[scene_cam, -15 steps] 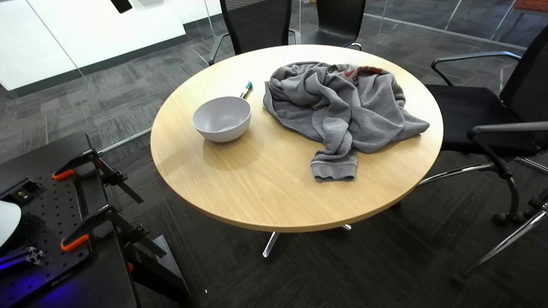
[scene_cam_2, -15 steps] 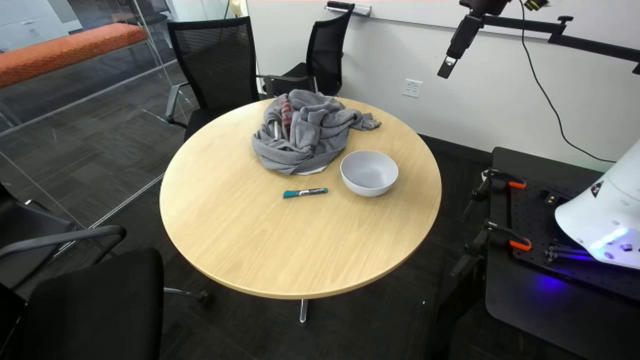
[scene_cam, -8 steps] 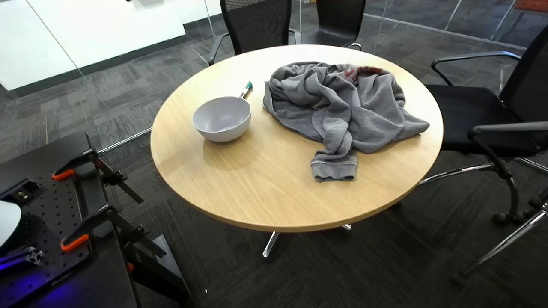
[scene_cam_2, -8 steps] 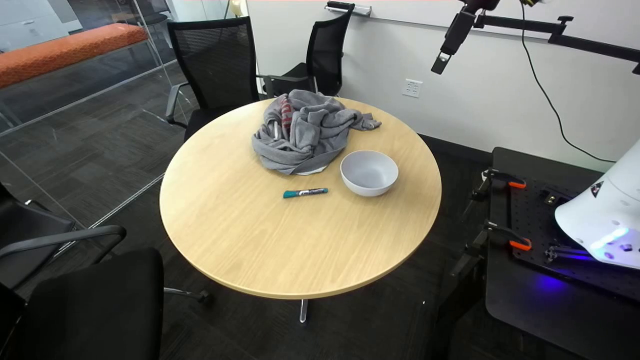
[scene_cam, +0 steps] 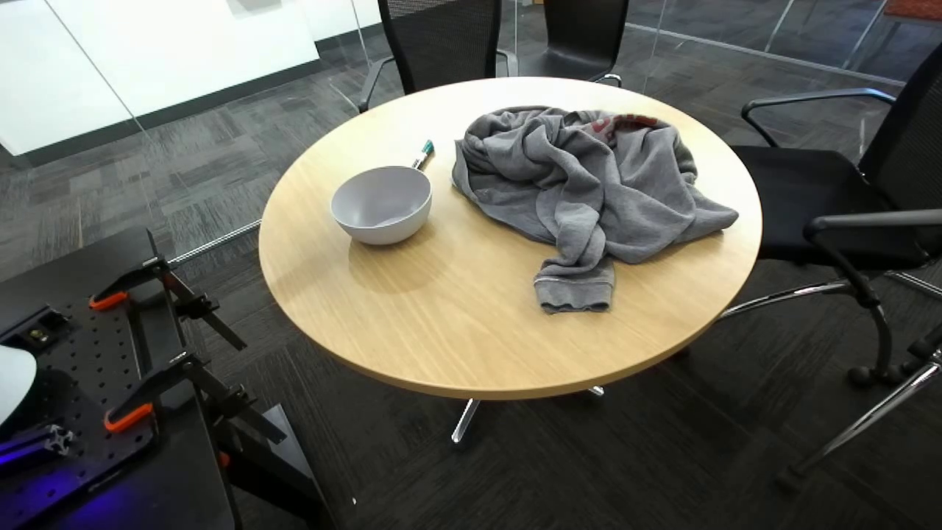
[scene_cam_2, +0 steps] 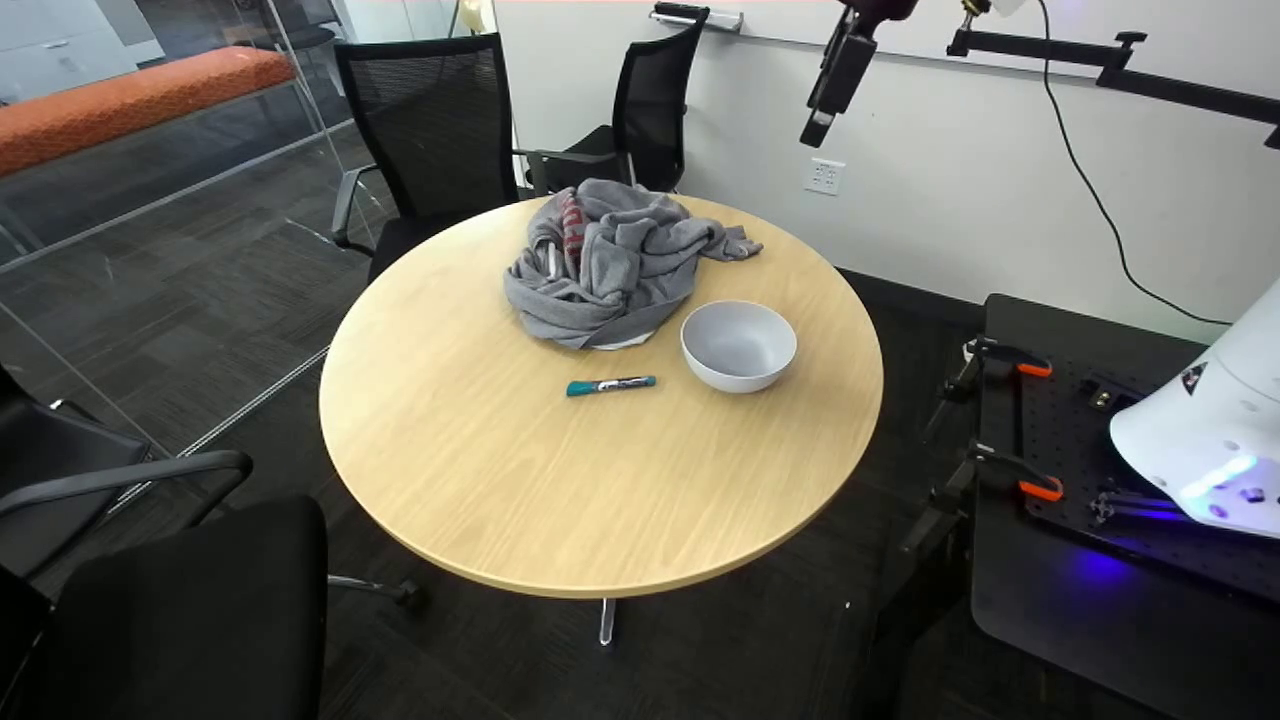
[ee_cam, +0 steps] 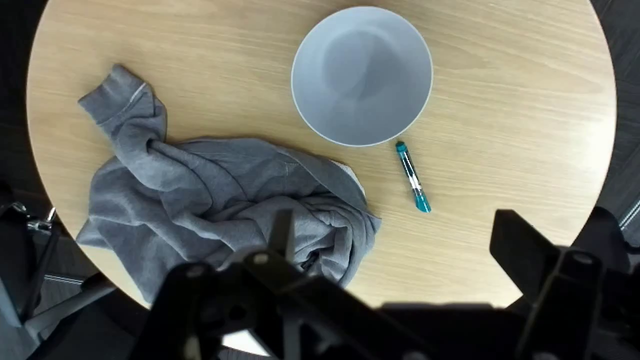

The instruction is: Remove the green marker from the table and put them in the bowl

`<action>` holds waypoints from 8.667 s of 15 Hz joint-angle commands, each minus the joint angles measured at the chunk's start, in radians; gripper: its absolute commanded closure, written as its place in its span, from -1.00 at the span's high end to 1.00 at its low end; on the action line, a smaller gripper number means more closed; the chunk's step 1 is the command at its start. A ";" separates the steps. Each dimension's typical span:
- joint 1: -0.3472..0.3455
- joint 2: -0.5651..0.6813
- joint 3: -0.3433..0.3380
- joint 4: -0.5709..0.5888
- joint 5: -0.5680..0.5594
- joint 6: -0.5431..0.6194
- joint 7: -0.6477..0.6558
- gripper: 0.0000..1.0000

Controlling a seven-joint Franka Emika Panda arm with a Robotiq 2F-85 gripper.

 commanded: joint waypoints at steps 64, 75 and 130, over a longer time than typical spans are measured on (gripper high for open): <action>-0.021 1.228 0.231 0.907 -0.095 0.063 -0.331 1.00; -0.005 1.302 0.229 0.996 -0.095 0.016 -0.326 1.00; -0.096 0.759 0.176 0.477 -0.125 -0.040 -0.570 -0.91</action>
